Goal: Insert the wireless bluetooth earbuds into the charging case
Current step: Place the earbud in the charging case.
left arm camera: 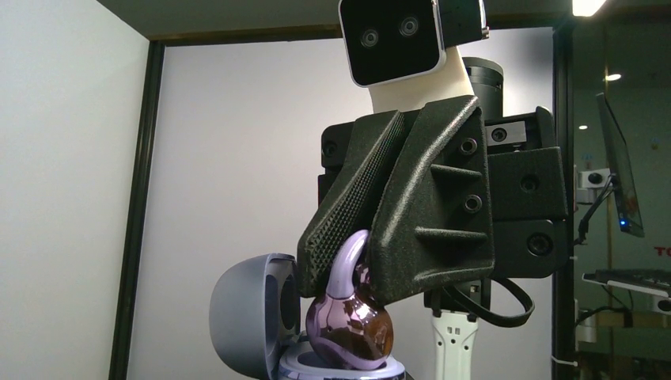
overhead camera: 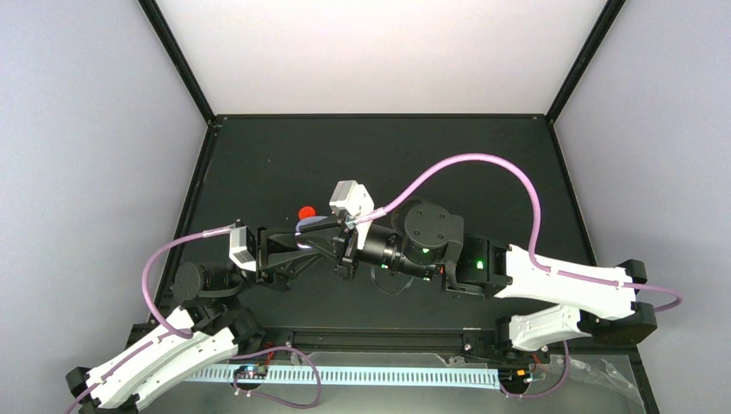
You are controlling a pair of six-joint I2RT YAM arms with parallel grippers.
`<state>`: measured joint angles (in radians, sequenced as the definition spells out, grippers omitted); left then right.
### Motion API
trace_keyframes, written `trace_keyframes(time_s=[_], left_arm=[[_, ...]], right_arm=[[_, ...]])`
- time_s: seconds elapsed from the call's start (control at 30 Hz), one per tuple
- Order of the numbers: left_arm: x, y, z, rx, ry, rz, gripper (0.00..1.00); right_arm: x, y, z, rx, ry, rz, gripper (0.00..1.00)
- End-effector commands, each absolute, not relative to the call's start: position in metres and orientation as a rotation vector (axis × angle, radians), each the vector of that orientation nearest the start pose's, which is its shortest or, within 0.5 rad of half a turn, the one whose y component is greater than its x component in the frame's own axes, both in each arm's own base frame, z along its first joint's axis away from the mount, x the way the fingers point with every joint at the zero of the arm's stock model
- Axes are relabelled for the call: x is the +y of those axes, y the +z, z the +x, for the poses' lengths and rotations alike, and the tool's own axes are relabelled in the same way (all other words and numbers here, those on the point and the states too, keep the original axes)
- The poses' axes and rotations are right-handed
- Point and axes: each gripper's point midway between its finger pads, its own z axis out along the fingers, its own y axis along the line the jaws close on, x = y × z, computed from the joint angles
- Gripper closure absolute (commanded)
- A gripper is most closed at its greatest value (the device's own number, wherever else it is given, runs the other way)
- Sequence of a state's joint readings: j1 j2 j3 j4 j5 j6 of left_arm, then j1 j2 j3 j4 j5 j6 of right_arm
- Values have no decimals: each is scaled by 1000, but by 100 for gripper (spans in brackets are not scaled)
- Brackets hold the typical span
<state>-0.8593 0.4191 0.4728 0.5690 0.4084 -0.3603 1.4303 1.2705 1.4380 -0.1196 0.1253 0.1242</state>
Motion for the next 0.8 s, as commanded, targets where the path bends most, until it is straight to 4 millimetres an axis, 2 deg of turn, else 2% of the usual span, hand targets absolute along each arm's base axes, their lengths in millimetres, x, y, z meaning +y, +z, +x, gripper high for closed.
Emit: trace_keyframes(time_s=[0.0,0.3,0.77], left_arm=[[-193,453,73,795,-1321,636,98],[-186,459,68,771,-1328,622,98],[-180,467,61,730,-1369,609,98]], right_arm=[[414,477,74,1354,1126,-946,99],[411,460,79,1413,1062,-968,99],[400,452,83,1436,1042,-945,99]])
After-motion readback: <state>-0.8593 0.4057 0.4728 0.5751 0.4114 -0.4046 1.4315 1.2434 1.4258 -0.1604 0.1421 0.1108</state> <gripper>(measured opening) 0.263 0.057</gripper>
